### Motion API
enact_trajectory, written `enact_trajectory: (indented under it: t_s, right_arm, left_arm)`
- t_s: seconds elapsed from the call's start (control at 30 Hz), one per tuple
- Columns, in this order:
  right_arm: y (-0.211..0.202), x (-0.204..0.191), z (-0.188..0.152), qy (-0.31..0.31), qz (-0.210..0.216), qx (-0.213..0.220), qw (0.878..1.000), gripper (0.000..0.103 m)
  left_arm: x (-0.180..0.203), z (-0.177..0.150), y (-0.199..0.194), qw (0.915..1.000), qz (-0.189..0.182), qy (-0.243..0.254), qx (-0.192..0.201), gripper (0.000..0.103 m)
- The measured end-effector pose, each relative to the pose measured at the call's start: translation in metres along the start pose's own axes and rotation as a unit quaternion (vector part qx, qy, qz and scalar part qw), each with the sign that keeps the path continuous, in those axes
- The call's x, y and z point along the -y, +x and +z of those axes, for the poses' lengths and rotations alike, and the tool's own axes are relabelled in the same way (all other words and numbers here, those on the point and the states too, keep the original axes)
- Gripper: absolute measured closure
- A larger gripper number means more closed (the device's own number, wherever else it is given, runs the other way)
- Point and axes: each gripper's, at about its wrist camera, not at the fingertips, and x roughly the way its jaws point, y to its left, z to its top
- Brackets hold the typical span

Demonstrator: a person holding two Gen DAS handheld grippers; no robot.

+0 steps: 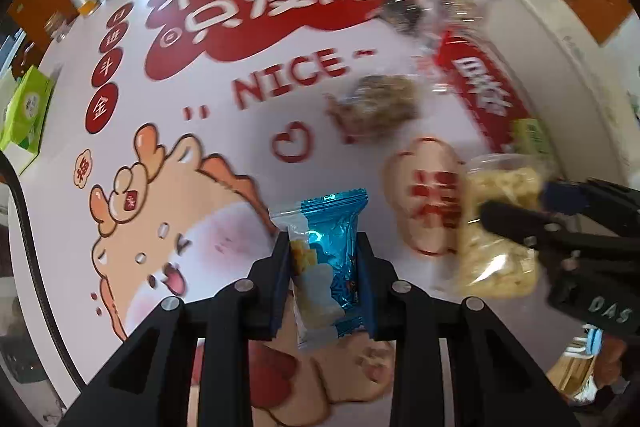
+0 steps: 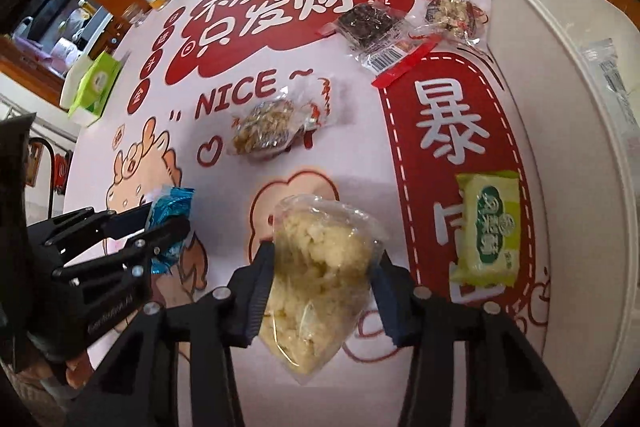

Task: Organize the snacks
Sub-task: 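Carry both packs into the white bin and release them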

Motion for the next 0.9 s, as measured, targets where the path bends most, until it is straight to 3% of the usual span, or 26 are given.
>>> enact_trajectory:
  t_s: [0.17,0.43,0.73,0.9]
  right_arm:
    - [-0.031,0.005,-0.012,-0.003,0.014,0.025,1.0,0.056]
    - [-0.124,0.044,-0.01,0.017,-0.006,0.134,0.991,0.056]
    - [-0.243,0.117,0.008,0.067,-0.088,0.279,0.954,0.056]
    - [-0.277,0.145,0.017,0.08,-0.138,0.318,0.934,0.056]
  left_arm:
    - [0.037,0.007,-0.037,0.9986,-0.027,0.034,0.032,0.075]
    - [0.11,0.051,-0.105,0.9843,-0.067,0.111,0.12,0.075]
    - [0.206,0.123,-0.17,0.9532,-0.103,0.173,0.226,0.075]
    - [0.243,0.151,-0.178,0.9453,-0.127,0.174,0.245,0.075]
